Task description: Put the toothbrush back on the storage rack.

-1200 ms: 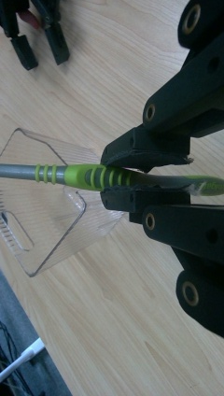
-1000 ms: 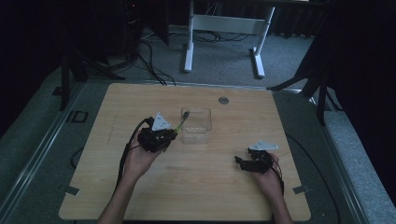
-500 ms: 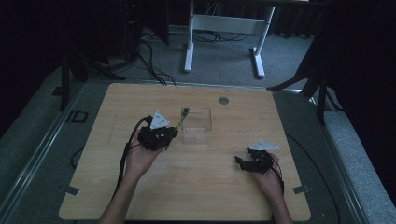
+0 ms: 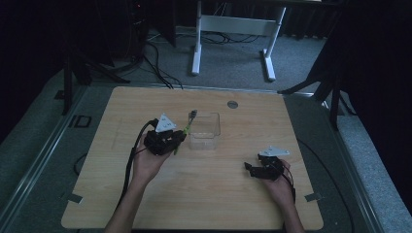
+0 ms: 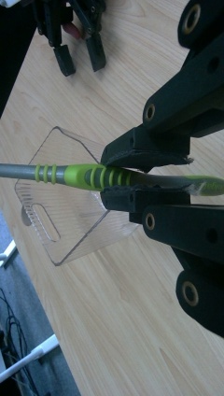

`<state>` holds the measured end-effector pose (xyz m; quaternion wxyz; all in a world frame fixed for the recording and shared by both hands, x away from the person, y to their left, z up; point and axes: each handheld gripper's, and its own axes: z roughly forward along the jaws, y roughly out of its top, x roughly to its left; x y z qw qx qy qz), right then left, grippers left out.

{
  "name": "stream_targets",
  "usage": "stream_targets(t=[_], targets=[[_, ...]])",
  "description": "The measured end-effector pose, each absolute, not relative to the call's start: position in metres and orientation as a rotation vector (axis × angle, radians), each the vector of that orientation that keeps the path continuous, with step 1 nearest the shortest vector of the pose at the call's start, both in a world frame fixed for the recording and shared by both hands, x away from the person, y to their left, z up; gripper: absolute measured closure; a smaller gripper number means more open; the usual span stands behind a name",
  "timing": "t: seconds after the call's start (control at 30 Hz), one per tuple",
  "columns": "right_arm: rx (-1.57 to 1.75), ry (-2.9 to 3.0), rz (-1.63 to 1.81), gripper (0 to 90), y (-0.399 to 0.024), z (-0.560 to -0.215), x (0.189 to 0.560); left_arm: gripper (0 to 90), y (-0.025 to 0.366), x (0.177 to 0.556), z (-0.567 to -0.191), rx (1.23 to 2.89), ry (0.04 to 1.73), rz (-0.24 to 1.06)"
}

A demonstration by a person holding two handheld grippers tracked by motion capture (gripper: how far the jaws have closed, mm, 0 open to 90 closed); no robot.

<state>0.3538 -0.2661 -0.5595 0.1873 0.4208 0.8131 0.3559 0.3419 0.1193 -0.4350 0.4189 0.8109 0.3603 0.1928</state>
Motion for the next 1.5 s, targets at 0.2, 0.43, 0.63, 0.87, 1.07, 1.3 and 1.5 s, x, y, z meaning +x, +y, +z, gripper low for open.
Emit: stream_targets(t=[0.2,0.43,0.63,0.87,1.07,1.3,1.5], targets=[[1.184,2.289,1.002,28.0,-0.2661,-0.5595,0.3538,78.5,0.1183,0.3434,-0.4348,2.002,0.913,0.477],[1.185,2.289,1.001,28.0,-0.2661,-0.5594,0.3538,78.6,0.1173,0.3452,-0.4352,1.978,0.92,0.472],[1.184,2.289,1.002,28.0,-0.2661,-0.5595,0.3538,78.5,0.1162,0.3464,-0.4347,1.968,0.919,0.462],[1.184,2.289,1.002,28.0,-0.2661,-0.5595,0.3538,78.5,0.1135,0.3472,-0.4332,1.952,0.918,0.46],[1.185,2.289,1.002,28.0,-0.2661,-0.5594,0.3538,78.5,0.1122,0.3475,-0.432,1.943,0.912,0.462],[1.184,2.289,1.002,27.8,-0.2661,-0.5595,0.3538,78.5,0.111,0.3482,-0.4308,1.933,0.909,0.463],[1.183,2.29,1.003,27.8,-0.2659,-0.5595,0.3539,78.5,0.1094,0.3487,-0.4283,1.923,0.903,0.462]])
